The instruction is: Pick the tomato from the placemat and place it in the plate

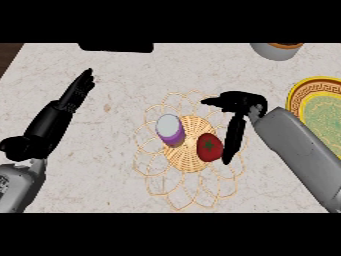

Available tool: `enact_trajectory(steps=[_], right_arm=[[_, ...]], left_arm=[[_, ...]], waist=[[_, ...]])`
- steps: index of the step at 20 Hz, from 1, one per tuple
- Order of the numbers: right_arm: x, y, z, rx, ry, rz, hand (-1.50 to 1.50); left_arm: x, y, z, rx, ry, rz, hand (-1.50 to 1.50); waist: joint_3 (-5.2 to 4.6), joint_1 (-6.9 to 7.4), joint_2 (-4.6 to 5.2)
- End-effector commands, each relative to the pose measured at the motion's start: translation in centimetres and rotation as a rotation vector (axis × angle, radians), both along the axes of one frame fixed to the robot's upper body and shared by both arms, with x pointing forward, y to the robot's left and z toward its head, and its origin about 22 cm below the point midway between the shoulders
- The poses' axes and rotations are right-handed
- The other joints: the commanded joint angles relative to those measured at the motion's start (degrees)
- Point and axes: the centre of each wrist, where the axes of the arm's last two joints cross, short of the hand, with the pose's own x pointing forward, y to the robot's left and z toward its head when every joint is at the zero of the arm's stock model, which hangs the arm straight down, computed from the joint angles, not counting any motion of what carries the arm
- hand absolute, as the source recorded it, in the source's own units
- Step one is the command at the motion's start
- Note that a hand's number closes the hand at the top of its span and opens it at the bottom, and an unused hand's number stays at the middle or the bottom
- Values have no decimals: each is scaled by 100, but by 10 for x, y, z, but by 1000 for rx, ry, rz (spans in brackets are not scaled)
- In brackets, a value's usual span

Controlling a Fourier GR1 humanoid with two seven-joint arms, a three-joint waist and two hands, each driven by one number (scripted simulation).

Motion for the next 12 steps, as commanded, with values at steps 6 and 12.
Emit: enact_trajectory(steps=[6,12], right_arm=[[31,32,16,-101,310,73,-150],[44,36,25,-235,328,55,-150]], left_arm=[[-14,3,-7,1,10,22,0],[-20,1,2,4,3,4,0]], waist=[[6,-139,-4],[6,-109,-10]])
